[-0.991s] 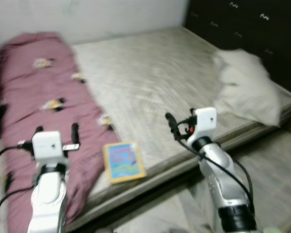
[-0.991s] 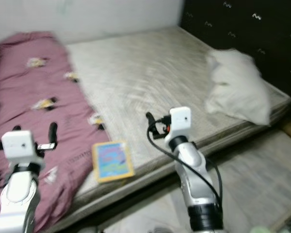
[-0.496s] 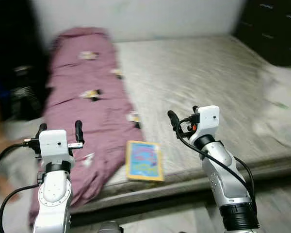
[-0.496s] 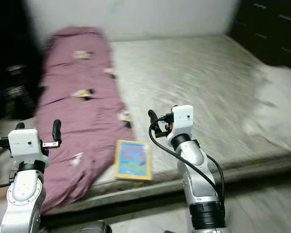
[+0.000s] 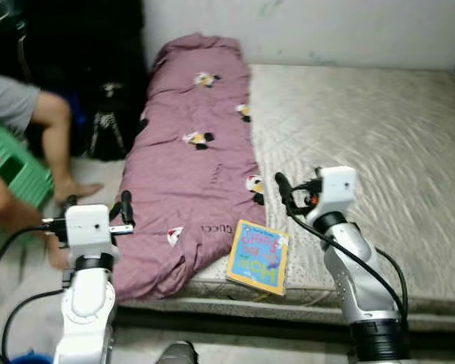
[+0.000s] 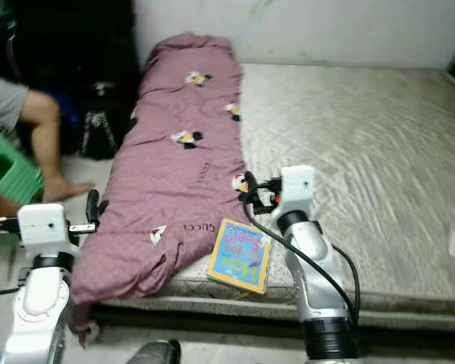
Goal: Clean up the room
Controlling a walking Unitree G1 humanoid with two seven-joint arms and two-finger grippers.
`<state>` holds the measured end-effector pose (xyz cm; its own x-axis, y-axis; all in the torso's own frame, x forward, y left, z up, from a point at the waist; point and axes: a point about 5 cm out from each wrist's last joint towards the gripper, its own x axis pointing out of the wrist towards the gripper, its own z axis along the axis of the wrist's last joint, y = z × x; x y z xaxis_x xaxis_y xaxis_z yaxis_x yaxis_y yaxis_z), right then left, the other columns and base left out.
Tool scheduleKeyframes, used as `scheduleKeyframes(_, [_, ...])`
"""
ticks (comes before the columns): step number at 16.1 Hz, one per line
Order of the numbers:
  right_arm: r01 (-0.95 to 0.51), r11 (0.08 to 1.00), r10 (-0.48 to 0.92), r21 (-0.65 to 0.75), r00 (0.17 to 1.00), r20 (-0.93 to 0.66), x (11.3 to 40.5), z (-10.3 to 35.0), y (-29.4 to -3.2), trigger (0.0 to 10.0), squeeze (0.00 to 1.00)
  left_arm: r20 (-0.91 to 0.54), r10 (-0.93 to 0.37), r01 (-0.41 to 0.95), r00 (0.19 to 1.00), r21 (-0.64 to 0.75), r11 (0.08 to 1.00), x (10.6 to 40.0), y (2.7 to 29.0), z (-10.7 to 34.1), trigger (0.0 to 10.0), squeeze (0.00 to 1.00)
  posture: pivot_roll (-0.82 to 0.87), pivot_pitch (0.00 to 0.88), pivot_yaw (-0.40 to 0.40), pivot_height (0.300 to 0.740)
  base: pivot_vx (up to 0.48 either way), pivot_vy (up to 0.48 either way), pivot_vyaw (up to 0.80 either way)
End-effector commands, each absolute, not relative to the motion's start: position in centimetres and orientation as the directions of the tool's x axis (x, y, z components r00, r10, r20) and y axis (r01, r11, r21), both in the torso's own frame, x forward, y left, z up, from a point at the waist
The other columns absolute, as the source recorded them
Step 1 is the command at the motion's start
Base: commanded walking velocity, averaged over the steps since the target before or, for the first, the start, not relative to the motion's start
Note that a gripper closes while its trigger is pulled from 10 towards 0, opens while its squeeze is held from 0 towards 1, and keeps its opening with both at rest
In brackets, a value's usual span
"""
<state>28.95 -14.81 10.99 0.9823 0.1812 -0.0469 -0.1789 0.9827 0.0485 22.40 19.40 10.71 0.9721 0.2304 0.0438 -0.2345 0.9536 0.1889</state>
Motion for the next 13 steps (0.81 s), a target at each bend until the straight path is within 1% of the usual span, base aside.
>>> scheduleKeyframes(1, [-0.162, 0.985, 0.165, 0.057, 0.985, -0.046, 29.04, 10.93, -14.86, 10.0, 0.00, 0.032, 0.225, -0.227, 0.974, 0.186, 0.956, 22.53, 19.43, 10.62, 10.0, 0.00, -0.04, 0.000, -0.025, 0.740, 0.000, 0.000, 0.00])
scheduleKeyframes(7, [-0.136, 0.989, 0.139, 0.061, 0.989, -0.041, 29.45, 11.08, -15.12, 10.0, 0.00, 0.036, 0.214, -0.217, 0.976, 0.181, 0.959, 22.47, 19.31, 10.74, 10.0, 0.00, -0.03, 0.000, -0.028, 0.740, 0.000, 0.000, 0.00])
scheduleKeyframes(13, [-0.129, 0.990, 0.132, 0.056, 0.990, -0.043, 29.40, 11.03, -15.20, 10.0, 0.00, 0.036, 0.214, -0.217, 0.976, 0.177, 0.960, 22.46, 19.32, 10.73, 10.0, 0.00, -0.03, 0.000, -0.027, 0.740, 0.000, -0.287, 0.00])
